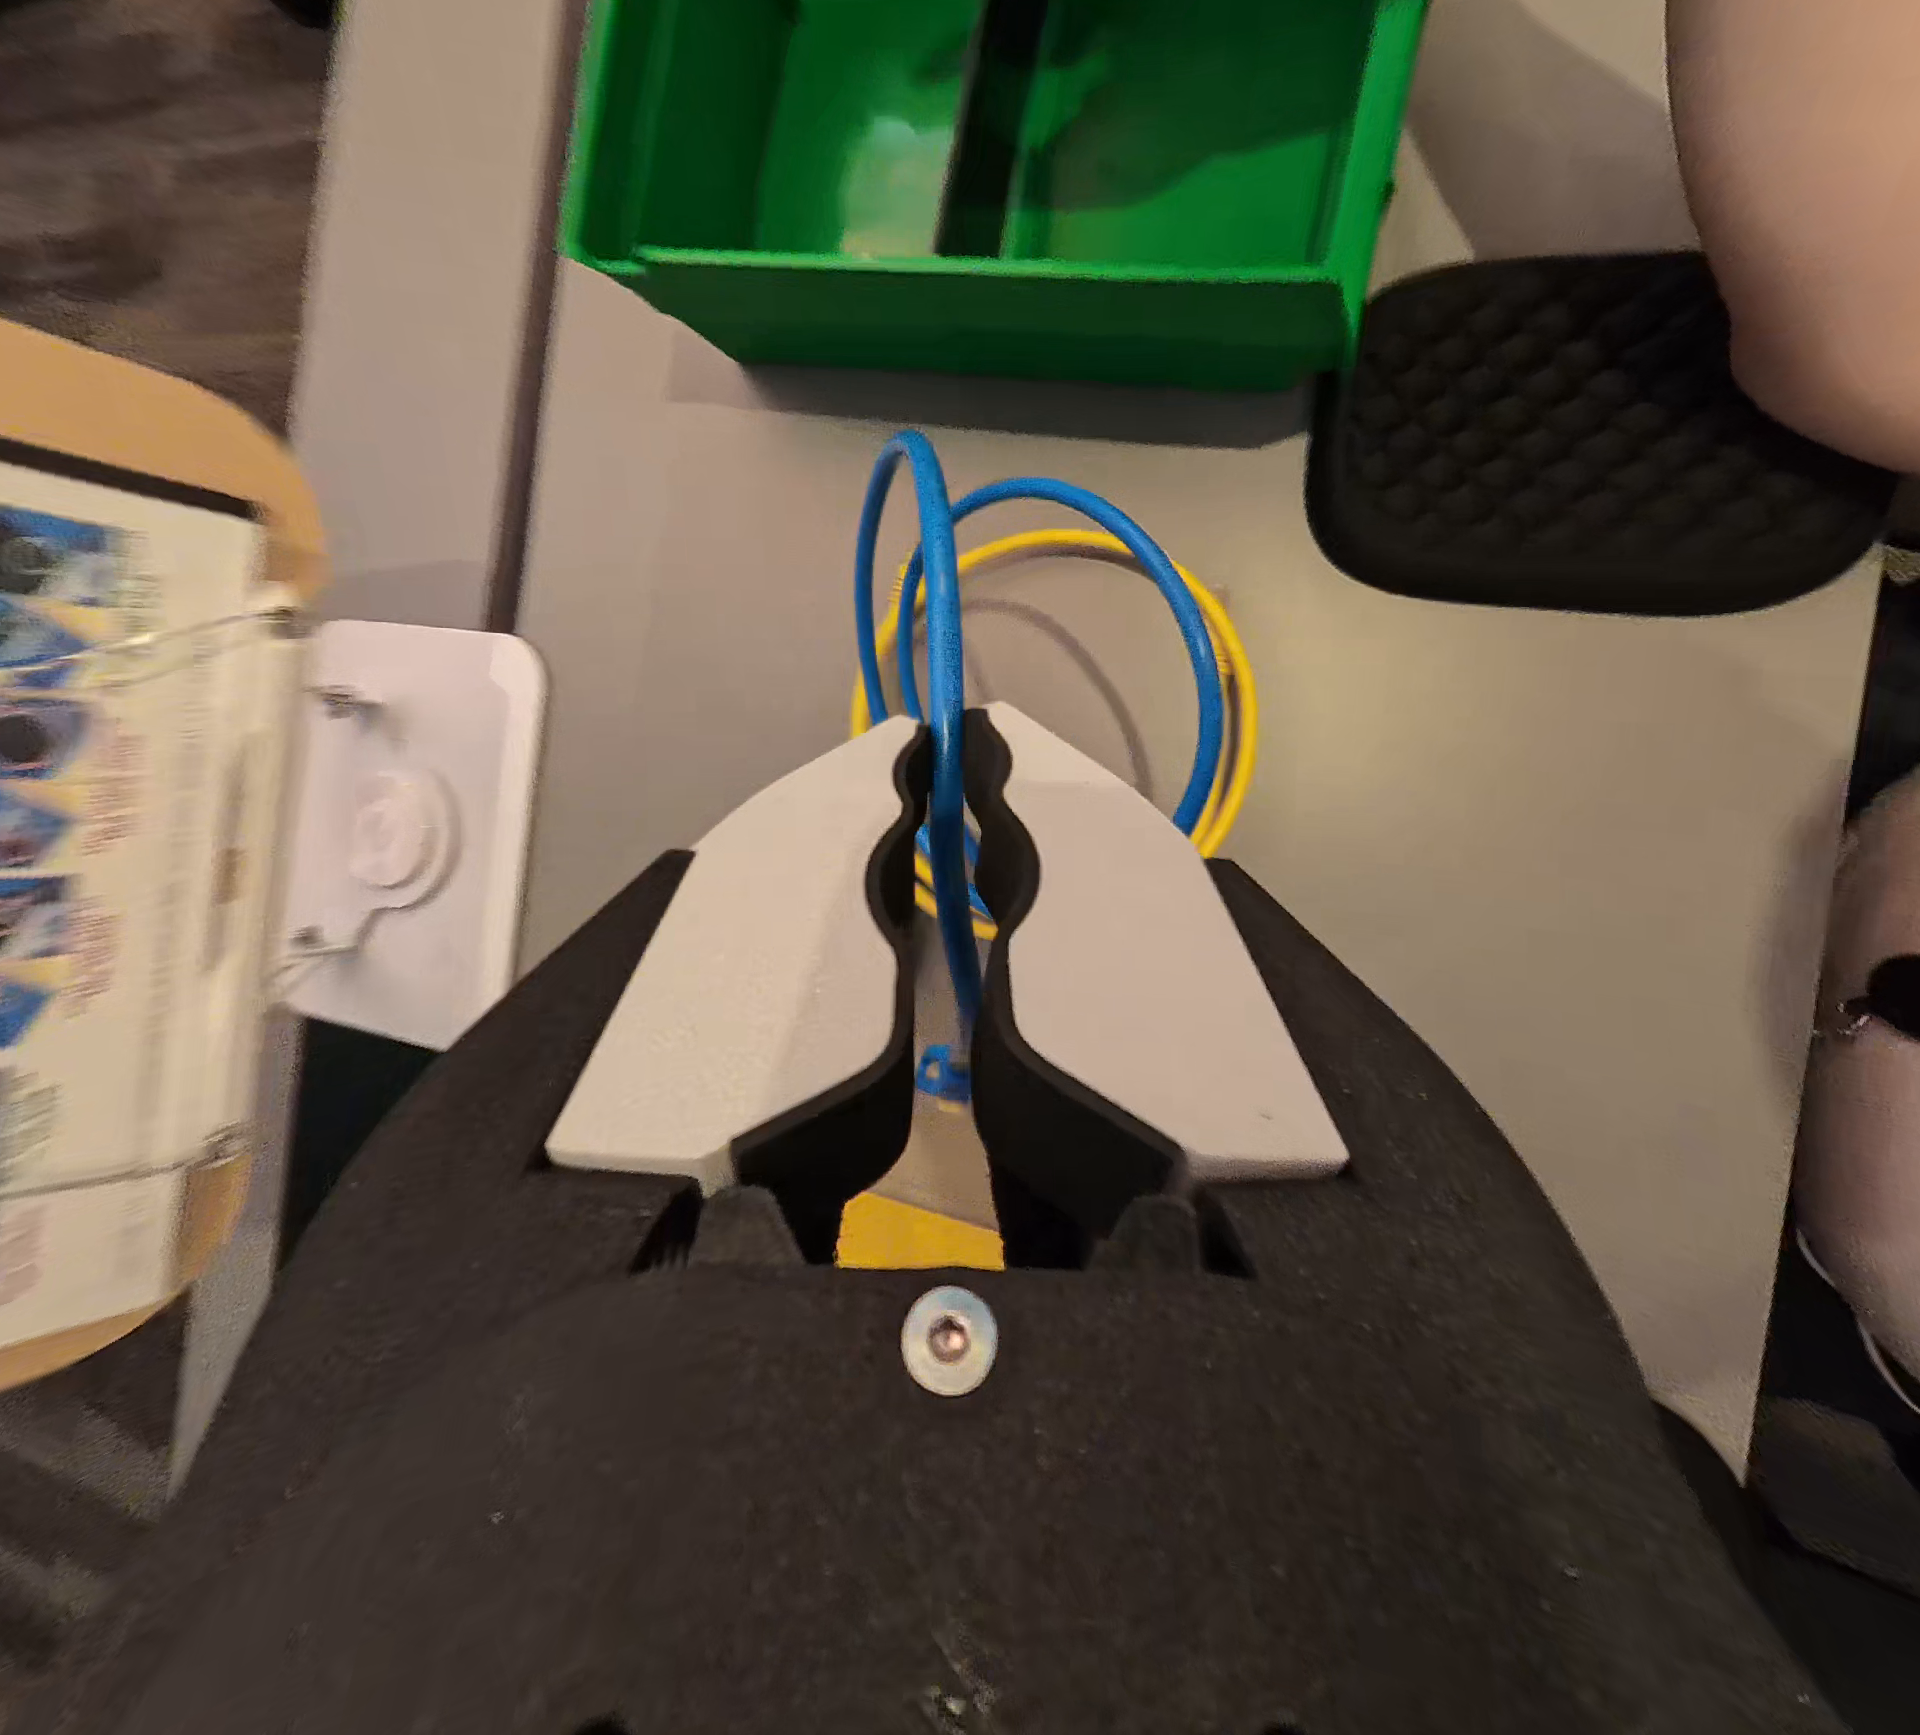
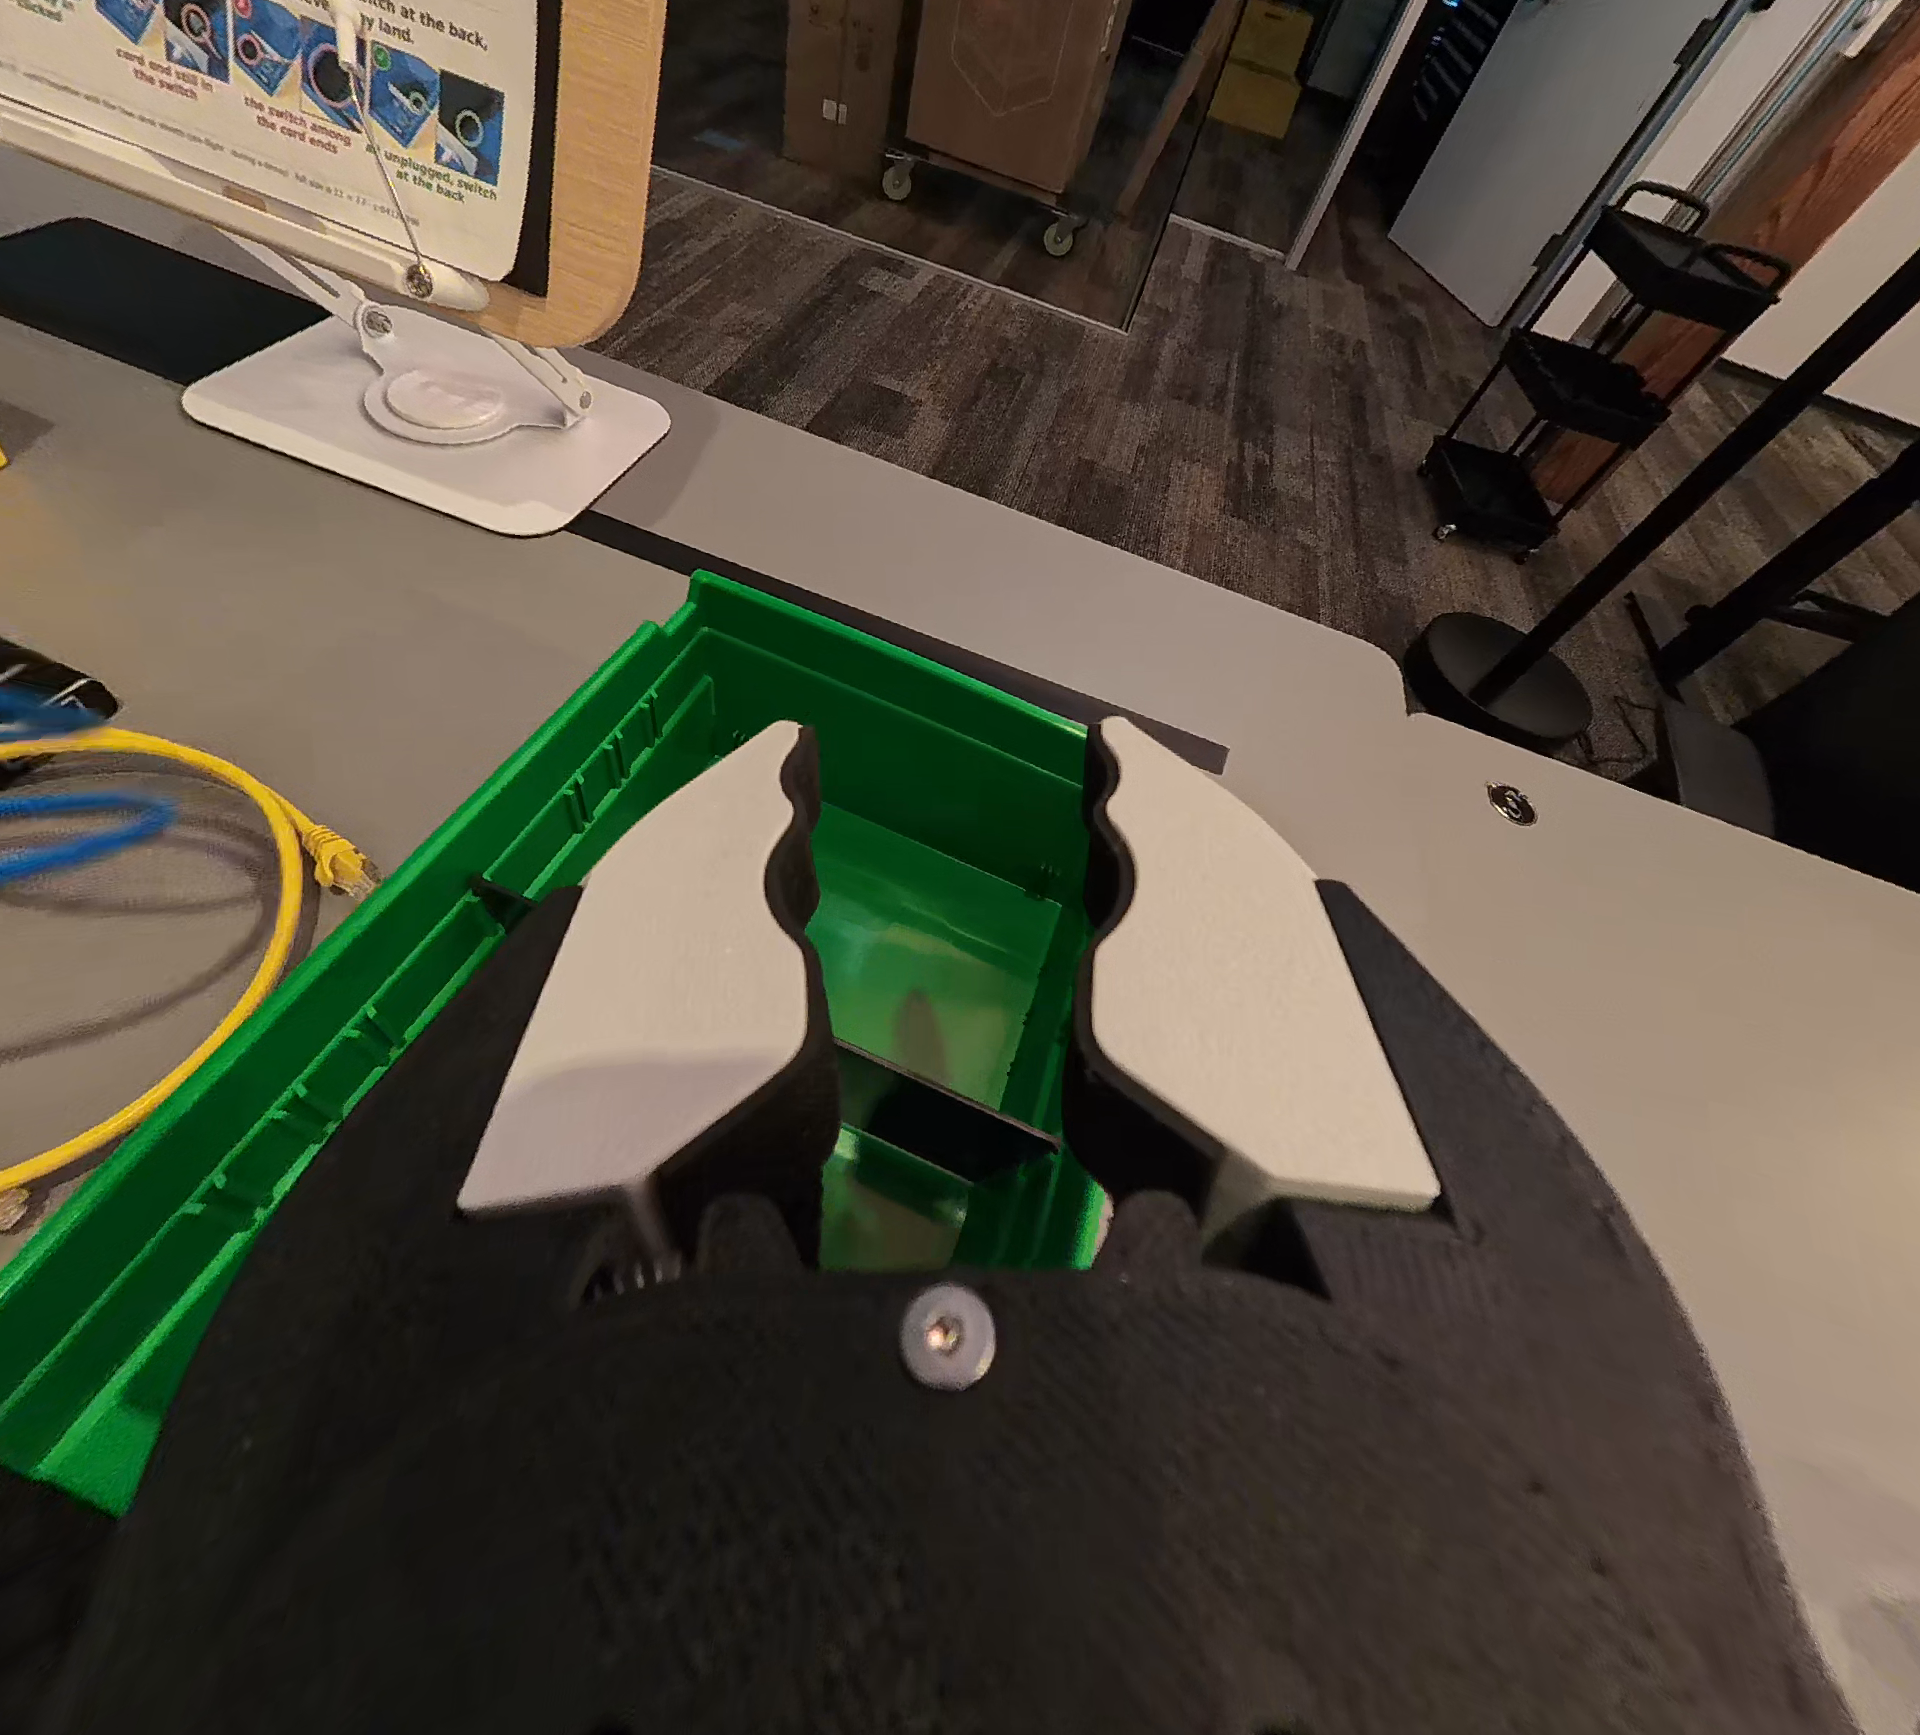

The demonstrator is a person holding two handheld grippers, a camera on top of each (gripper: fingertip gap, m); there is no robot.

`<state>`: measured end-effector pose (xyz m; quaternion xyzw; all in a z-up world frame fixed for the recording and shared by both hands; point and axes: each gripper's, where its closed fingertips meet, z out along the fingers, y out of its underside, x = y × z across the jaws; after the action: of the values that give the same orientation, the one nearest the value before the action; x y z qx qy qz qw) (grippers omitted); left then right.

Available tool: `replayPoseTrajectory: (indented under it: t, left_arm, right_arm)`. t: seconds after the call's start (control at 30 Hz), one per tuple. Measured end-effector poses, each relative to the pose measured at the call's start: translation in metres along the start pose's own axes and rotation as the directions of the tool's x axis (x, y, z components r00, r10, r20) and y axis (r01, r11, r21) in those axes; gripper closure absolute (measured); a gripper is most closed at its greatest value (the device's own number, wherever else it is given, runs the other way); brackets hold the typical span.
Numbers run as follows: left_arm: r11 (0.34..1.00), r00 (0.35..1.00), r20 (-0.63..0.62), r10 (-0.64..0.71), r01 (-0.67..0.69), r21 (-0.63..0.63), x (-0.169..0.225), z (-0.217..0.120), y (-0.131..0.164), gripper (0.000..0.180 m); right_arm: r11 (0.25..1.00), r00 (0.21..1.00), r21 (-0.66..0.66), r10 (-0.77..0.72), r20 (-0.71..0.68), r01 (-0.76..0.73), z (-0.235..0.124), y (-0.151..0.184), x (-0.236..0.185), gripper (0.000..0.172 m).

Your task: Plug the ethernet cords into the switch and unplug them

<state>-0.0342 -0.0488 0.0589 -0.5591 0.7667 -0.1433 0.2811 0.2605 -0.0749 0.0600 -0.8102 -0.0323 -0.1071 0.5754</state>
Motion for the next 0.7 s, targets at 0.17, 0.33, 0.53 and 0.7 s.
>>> replayPoseTrajectory:
  t: [0.17, 0.33, 0.53, 0.7]
  left_arm:
    - [0.995, 0.99, -0.135, -0.038, 0.024, -0.1, 0.05, 0.077, 0.038, 0.175]
    - [0.982, 0.931, -0.314, -0.187, 0.165, -0.096, 0.09, 0.109, 0.051, 0.175]
    - [0.975, 0.909, -0.351, -0.224, 0.205, -0.09, 0.113, 0.132, 0.071, 0.161]
    - [0.929, 0.856, -0.439, -0.274, 0.354, 0.11, 0.108, 0.102, 0.057, 0.147]
  right_arm:
    - [1.0, 1.0, -0.003, -0.006, 0.014, 0.006, 0.002, -0.001, -0.003, 0.122]
    - [1.0, 1.0, -0.002, -0.003, 0.02, 0.003, 0.001, 0.0, -0.004, 0.122]
    - [1.0, 1.0, -0.005, 0.006, 0.027, -0.006, 0.002, 0.002, -0.003, 0.122]
    - [1.0, 1.0, -0.011, 0.007, 0.026, -0.007, 0.002, 0.004, -0.002, 0.122]
